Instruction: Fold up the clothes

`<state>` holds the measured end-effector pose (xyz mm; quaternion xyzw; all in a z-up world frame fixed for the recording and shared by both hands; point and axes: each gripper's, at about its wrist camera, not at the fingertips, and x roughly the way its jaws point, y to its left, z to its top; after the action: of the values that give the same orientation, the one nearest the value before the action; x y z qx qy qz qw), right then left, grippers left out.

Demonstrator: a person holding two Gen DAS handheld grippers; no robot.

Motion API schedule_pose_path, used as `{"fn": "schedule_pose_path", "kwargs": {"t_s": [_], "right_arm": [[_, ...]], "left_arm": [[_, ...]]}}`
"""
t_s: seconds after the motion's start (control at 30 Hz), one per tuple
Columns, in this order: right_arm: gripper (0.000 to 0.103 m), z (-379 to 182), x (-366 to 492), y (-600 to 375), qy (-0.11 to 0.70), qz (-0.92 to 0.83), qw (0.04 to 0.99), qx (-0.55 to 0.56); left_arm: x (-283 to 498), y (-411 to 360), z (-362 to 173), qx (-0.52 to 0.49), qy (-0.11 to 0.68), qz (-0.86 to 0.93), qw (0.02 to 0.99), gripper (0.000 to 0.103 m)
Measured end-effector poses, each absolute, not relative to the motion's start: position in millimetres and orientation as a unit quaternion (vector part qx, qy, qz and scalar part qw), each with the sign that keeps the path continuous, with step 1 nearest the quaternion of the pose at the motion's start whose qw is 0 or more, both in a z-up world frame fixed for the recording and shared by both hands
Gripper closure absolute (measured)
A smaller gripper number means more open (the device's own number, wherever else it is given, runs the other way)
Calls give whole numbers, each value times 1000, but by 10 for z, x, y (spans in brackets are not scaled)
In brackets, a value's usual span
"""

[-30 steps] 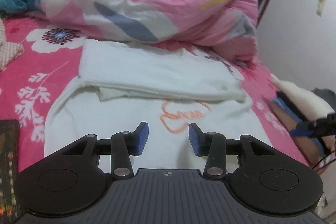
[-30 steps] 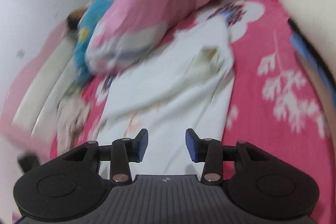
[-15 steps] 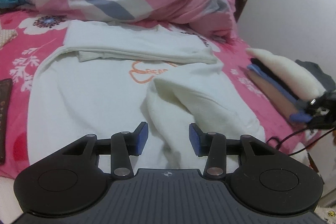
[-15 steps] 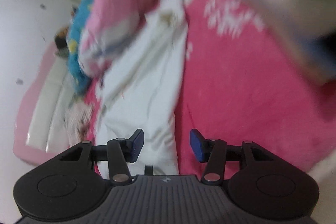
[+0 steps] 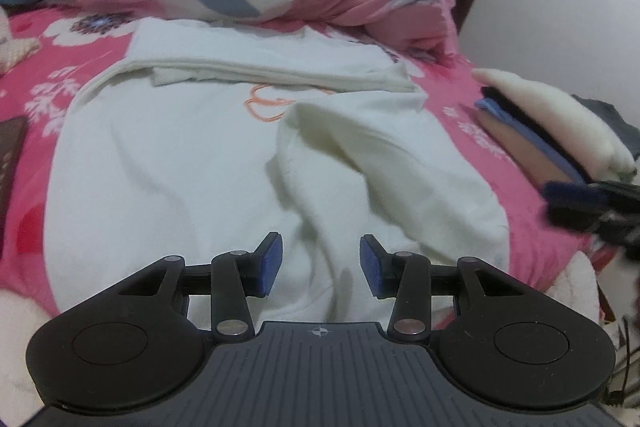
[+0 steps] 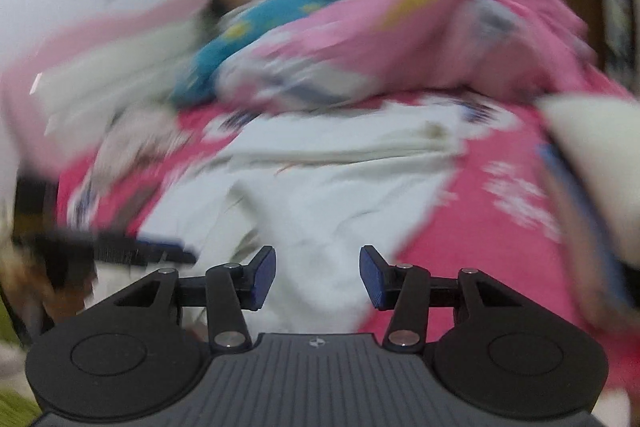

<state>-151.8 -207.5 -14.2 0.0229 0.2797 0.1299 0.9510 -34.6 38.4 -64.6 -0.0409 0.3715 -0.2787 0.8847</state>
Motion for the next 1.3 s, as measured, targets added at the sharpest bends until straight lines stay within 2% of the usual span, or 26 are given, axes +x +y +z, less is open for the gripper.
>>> {"fn": "schedule_pose_path", "kwargs": {"t_s": [0.17, 0.33, 0.47, 0.6, 0.9, 1.03, 1.17, 1.3], "right_arm": [[66, -484, -1352, -1280, 250, 144, 939, -188], [76, -822, -1269, -1004, 250, 149, 903, -315], [99, -981, -1235, -1044, 263, 145, 894, -332], [101, -777, -1339, -1187, 232, 116, 924, -282], [102, -223, -1867, -2070, 187, -2, 981, -55], [102, -430, -2046, -2578, 213, -65, 973, 57], [102, -860, -2158, -3111, 253, -114, 936, 217], [101, -943, -2396, -3348, 236, -134, 920, 282]], "left_arm": [[-372, 467, -694, -46, 379, -266, 885, 60], [-454, 379, -692, -21, 360, -299, 884, 60], [-508, 212, -701, 12, 345, -329, 879, 60], [-553, -18, -703, 66, 326, -341, 879, 59], [-728, -484, -678, 168, 254, -353, 885, 59], [-845, -646, -766, 204, 253, -396, 859, 59], [-909, -792, -902, 244, 262, -407, 841, 59], [-900, -815, -933, 252, 265, -403, 839, 59]]}}
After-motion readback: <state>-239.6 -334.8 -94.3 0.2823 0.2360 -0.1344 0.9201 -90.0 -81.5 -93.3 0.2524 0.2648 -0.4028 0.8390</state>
